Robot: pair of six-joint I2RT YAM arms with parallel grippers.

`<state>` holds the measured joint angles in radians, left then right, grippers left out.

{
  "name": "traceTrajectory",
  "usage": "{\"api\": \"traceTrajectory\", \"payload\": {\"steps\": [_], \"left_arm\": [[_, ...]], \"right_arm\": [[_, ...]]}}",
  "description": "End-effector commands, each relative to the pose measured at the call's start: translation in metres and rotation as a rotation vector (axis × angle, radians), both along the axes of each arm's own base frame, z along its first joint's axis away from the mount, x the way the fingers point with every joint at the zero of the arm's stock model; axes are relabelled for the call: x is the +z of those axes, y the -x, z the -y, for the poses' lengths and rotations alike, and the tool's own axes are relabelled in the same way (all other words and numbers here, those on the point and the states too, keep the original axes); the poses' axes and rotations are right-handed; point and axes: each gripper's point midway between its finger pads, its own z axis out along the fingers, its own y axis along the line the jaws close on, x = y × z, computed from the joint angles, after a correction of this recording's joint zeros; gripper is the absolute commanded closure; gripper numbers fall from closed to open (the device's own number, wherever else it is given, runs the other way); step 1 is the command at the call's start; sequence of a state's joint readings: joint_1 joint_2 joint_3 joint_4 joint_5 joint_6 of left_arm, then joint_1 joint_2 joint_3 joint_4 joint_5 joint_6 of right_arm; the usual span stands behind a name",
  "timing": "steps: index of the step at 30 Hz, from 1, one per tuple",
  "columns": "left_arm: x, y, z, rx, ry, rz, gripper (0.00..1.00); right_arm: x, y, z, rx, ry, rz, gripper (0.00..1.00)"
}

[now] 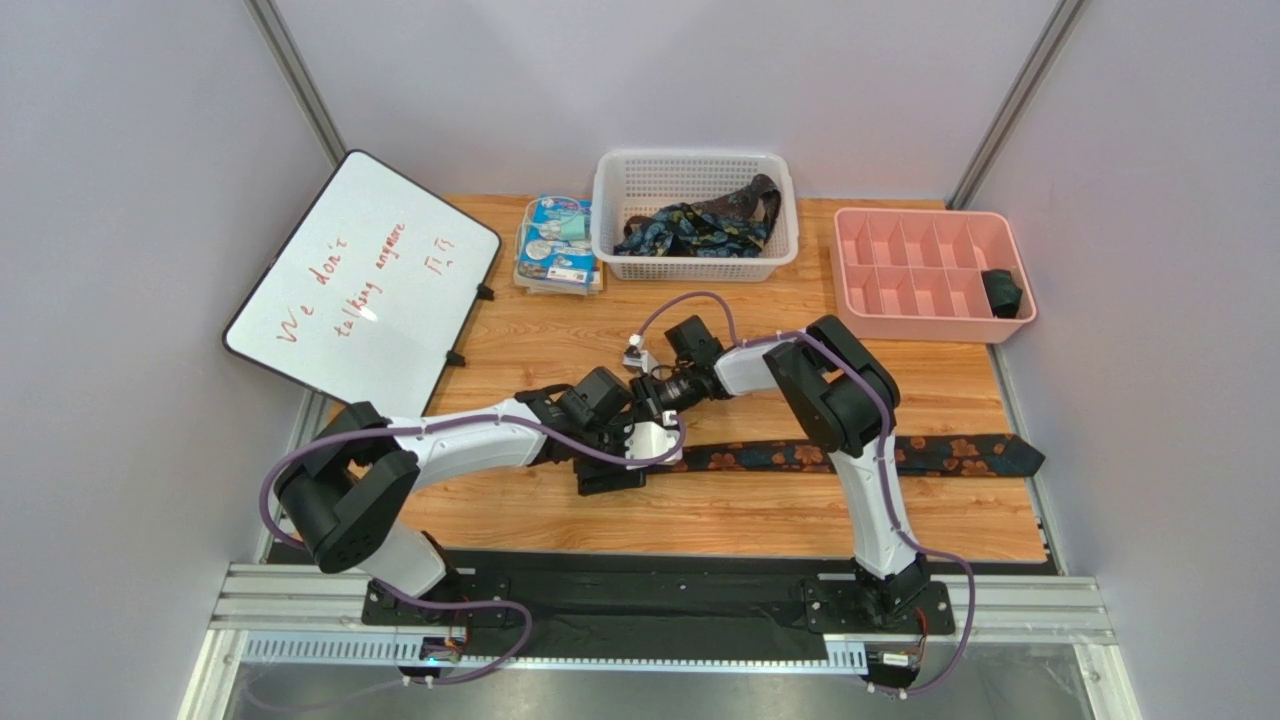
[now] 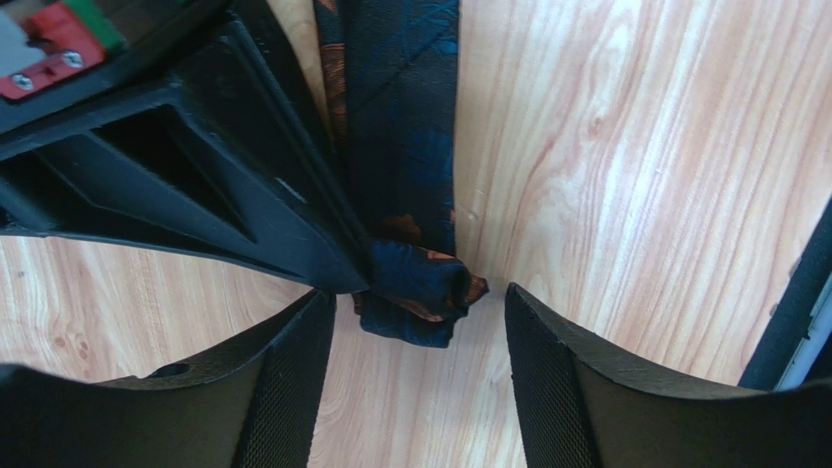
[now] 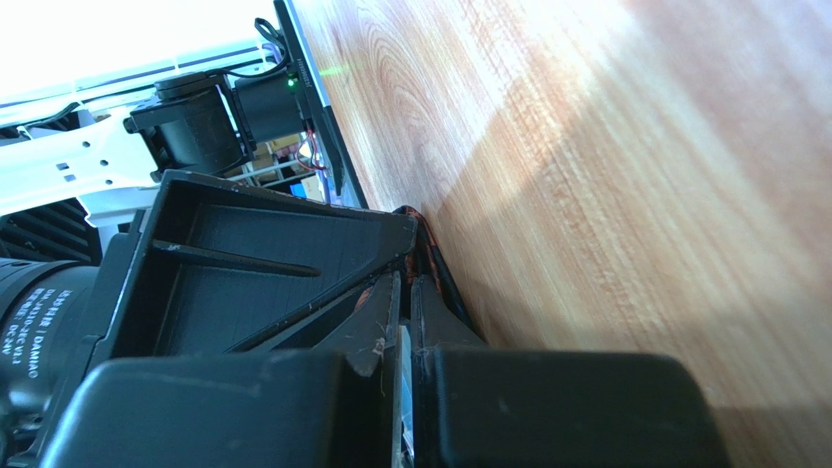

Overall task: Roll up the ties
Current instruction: Roll the tie at the center of the board.

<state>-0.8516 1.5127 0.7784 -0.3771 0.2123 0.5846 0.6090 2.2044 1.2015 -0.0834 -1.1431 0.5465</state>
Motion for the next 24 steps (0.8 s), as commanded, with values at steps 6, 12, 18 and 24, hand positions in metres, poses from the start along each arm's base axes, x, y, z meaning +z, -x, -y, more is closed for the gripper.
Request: {"api": "traceTrajectory", "payload": {"steps": [6,12,18,24], "left_arm": [[-0.006,-0.003,0.0,0.019,-0.038,0.002,0.44],[-0.009,0.0,0.0,0.002,-0.059,0.007,0.62],[-0.012,0.001,0.0,-0.003,-0.078,0.001,0.74],[-0.014,0.001,-0.002,0.004,-0.095,0.003,0.78]], "right_arm": [[0.02,0.001,-0.009,0.016,-0.057,0.083,1.0],[0.034,-0.002,-0.009,0.023,-0.059,0.059,0.96],[0.048,-0.015,0.001,-0.011,-0.027,0.041,0.65],[0.051,-0.022,0.021,-0.046,0.017,0.002,0.6]]}}
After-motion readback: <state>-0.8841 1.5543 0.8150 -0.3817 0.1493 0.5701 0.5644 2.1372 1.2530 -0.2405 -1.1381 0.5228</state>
